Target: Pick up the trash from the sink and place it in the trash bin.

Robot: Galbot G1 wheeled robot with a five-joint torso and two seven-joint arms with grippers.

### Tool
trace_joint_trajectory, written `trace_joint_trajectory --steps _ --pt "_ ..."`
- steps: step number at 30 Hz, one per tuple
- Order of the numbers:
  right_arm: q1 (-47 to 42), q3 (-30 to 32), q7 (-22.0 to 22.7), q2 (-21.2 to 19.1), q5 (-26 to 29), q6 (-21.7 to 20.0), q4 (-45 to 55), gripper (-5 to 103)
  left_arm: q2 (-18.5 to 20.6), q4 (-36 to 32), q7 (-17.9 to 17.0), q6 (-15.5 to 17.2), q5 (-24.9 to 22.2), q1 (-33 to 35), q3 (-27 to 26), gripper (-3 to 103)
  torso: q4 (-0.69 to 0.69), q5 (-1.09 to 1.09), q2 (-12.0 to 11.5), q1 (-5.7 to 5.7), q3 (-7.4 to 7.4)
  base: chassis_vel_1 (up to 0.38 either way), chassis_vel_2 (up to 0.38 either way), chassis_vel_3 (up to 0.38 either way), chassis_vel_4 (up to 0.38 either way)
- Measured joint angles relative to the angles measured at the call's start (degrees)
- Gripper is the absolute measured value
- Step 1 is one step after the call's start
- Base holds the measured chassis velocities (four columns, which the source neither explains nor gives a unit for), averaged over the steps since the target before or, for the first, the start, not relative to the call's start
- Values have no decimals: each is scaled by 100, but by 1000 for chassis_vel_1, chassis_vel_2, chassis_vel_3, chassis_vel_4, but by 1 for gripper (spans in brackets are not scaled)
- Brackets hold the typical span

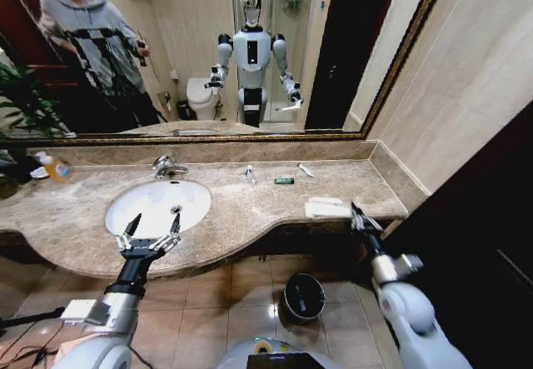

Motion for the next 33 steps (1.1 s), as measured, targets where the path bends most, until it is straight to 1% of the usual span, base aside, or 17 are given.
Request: trace_joint_trajectory --steps 1,4,7,9,10,12,13,16,17,20,21,24,25,26,27,31,33 --pt "-102 89 0 70 -71 177 -159 0 0 0 0 0 0 0 0 100 0 0 0 0 0 0 0 0 0" --pt "-305 131 0 170 -106 348 -377 0 0 0 0 0 0 0 0 100 1 -1 0 1 0 0 0 0 0" --pt "-423 9 6 250 -230 529 -655 0 0 0 0 0 0 0 0 100 0 -3 0 1 0 0 0 0 0" --pt "-418 -257 21 396 -615 761 -1122 0 0 0 0 0 0 0 0 100 1 -1 0 1 0 0 0 0 0" --pt "-418 -257 21 396 -615 761 -1122 0 0 0 0 0 0 0 0 100 1 -1 0 1 0 0 0 0 0" --pt "-323 -566 13 596 -1112 930 -1604 0 0 0 0 0 0 0 0 100 0 0 -1 1 1 0 0 0 0" --pt "-323 -566 13 596 -1112 930 -1604 0 0 0 0 0 0 0 0 100 0 0 -1 1 1 0 0 0 0" --pt "-7 -834 11 843 -1876 1152 -2390 0 0 0 0 0 0 0 0 100 1 -1 -1 1 1 0 0 0 0" --pt "-7 -834 11 843 -1876 1152 -2390 0 0 0 0 0 0 0 0 100 1 -1 -1 1 1 0 0 0 0" --pt "498 -1003 69 907 -2519 1295 -3585 0 0 0 0 0 0 0 0 100 1 0 -1 1 1 0 0 0 0" --pt "498 -1003 69 907 -2519 1295 -3585 0 0 0 0 0 0 0 0 100 1 0 -1 1 1 0 0 0 0" --pt "1169 -844 373 931 -3773 2115 -5130 0 1 0 0 0 0 0 0 100 1 -2 -1 1 1 0 0 0 0" --pt "1169 -844 373 931 -3773 2115 -5130 0 1 0 0 0 0 0 0 100 1 -2 -1 1 1 0 0 0 0" --pt "1439 -822 578 907 -4241 2423 -5815 0 0 0 0 0 0 0 0 100 1 2 -1 2 1 0 0 0 0" --pt "1612 -805 676 889 -4481 2559 -6212 0 0 0 0 0 0 0 0 100 1 2 -1 2 1 0 0 0 0" --pt "2052 -780 893 881 -5098 2813 -7090 0 1 0 0 0 0 0 0 100 1 1 -1 2 1 0 0 0 0" --pt "2195 -779 946 891 -5284 2853 -7302 0 1 0 0 0 0 0 0 100 1 -3 -1 2 1 0 0 0 0"
